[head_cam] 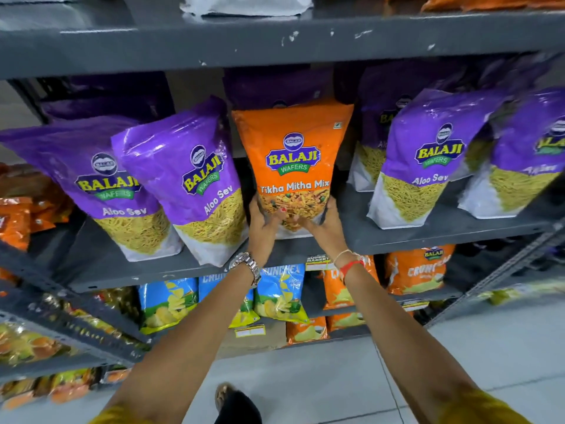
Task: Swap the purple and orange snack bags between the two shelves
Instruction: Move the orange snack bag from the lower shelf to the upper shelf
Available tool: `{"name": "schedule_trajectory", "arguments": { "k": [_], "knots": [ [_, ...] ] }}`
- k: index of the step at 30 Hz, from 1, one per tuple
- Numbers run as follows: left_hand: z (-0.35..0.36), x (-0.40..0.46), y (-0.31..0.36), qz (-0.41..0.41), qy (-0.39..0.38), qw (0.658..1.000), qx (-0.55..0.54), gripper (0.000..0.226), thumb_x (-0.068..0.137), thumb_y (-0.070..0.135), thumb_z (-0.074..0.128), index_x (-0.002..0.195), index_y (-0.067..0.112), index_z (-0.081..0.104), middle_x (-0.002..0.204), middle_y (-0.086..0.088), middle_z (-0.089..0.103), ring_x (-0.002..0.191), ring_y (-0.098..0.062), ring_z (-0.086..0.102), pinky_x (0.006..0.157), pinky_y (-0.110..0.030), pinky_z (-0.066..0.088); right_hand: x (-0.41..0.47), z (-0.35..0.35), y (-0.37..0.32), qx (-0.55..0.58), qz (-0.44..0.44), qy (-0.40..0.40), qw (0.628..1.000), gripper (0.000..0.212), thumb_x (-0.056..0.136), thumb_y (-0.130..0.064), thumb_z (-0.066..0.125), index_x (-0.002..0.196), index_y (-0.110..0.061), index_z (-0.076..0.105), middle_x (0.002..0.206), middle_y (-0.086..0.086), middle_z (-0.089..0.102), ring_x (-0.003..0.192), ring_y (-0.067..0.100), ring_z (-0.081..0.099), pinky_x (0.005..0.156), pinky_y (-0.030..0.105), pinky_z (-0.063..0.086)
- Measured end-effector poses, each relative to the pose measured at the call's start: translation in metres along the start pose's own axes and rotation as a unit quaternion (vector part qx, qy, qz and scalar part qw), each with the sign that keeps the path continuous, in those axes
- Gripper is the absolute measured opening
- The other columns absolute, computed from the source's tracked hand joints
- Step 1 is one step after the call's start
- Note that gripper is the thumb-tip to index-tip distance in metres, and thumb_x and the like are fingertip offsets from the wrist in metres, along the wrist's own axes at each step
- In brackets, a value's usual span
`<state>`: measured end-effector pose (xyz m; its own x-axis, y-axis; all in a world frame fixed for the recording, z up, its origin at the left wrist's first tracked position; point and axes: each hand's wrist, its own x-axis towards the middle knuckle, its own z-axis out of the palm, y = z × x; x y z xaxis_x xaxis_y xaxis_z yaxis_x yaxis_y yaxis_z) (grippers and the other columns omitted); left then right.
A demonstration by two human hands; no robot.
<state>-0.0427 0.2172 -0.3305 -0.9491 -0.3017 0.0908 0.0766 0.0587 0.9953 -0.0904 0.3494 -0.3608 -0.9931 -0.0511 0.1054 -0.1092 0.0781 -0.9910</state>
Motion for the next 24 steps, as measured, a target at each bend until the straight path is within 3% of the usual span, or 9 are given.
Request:
{"name": "schedule_trajectory", "arguments": {
  "k": [2,5,6,9,12,14,17,21,24],
  "knots": [
    [0.002,0.006,-0.001,0.014,0.008,1.000,0.003,0.059,0.087,0.005,0.054,0.139,0.002,0.025,0.138,-0.018,0.045,0.121,-0.020,0.047,0.087,-0.006,0.043,-0.003,-0.002,-0.004,-0.012,-0.004,0.009,1.000,0.072,0.070,-0.016,0.081,0.131,-0.012,0.041,0.117,-0.001,0.055,0.110,0.011,0.053,0.081,0.000,0.043],
    [0.000,0.005,-0.002,0.023,0.025,0.999,0.027,0.053,0.088,0.003,0.053,0.136,-0.001,0.030,0.131,-0.015,0.048,0.113,-0.015,0.045,0.072,0.004,0.039,-0.011,-0.003,-0.003,-0.021,-0.011,0.021,0.999,0.066,0.070,-0.017,0.081,0.124,-0.010,0.045,0.114,0.001,0.058,0.108,0.014,0.055,0.089,0.020,0.049],
    [-0.001,0.003,-0.003,0.026,0.028,0.999,0.032,0.053,0.088,0.003,0.053,0.135,-0.001,0.031,0.129,-0.013,0.048,0.112,-0.014,0.045,0.070,0.004,0.039,-0.014,-0.004,-0.002,-0.026,-0.016,0.028,0.999,0.064,0.069,-0.018,0.082,0.123,-0.011,0.047,0.113,0.001,0.060,0.108,0.014,0.056,0.087,0.020,0.049],
    [-0.007,-0.004,-0.004,0.027,0.027,0.998,0.058,0.049,0.088,0.006,0.054,0.134,0.001,0.037,0.125,-0.009,0.050,0.110,-0.013,0.045,0.071,-0.002,0.040,-0.029,-0.007,0.000,-0.048,-0.029,0.041,0.998,0.056,0.072,-0.019,0.080,0.119,-0.008,0.052,0.111,0.006,0.066,0.106,0.019,0.062,0.085,0.023,0.052],
    [-0.016,-0.016,-0.003,0.036,0.023,0.997,0.061,0.047,0.088,0.006,0.054,0.132,0.001,0.038,0.122,-0.008,0.051,0.109,-0.013,0.046,0.068,0.003,0.039,-0.045,-0.009,0.001,-0.064,-0.038,0.038,0.996,0.049,0.075,-0.019,0.077,0.117,-0.005,0.055,0.112,0.011,0.069,0.105,0.020,0.064,0.089,0.034,0.054],
    [-0.022,-0.029,0.001,0.052,0.025,0.997,0.050,0.047,0.087,0.005,0.055,0.131,0.001,0.038,0.122,-0.007,0.051,0.110,-0.014,0.048,0.076,0.001,0.042,-0.059,-0.009,-0.005,-0.061,-0.046,0.040,0.996,0.046,0.076,-0.019,0.076,0.115,-0.006,0.057,0.107,0.007,0.069,0.098,0.007,0.064,0.086,0.027,0.054],
    [-0.034,-0.048,0.011,0.082,0.028,0.996,0.034,0.046,0.088,0.007,0.055,0.130,0.002,0.040,0.125,-0.008,0.054,0.112,-0.018,0.052,0.088,-0.013,0.048,-0.081,-0.008,-0.022,-0.047,-0.069,0.036,0.996,0.042,0.077,-0.015,0.075,0.115,-0.006,0.059,0.100,0.000,0.068,0.090,-0.010,0.062,0.075,0.008,0.049],
    [-0.052,-0.069,0.042,0.133,0.034,0.990,0.023,0.032,0.088,0.011,0.055,0.117,0.023,0.047,0.112,0.000,0.060,0.100,-0.008,0.058,0.090,-0.029,0.049,-0.104,-0.004,-0.056,-0.020,-0.109,0.041,0.993,0.043,0.078,-0.019,0.075,0.118,-0.012,0.061,0.101,-0.001,0.071,0.095,0.001,0.066,0.076,0.011,0.051],
    [-0.067,-0.081,0.072,0.175,0.055,0.983,0.010,0.031,0.089,0.011,0.054,0.115,0.025,0.048,0.103,0.009,0.060,0.088,0.006,0.058,0.080,-0.015,0.050,-0.115,0.004,-0.089,0.003,-0.154,0.035,0.988,0.041,0.076,-0.022,0.077,0.114,-0.016,0.065,0.098,-0.005,0.073,0.095,0.007,0.068,0.079,0.022,0.056]
  ]
}}
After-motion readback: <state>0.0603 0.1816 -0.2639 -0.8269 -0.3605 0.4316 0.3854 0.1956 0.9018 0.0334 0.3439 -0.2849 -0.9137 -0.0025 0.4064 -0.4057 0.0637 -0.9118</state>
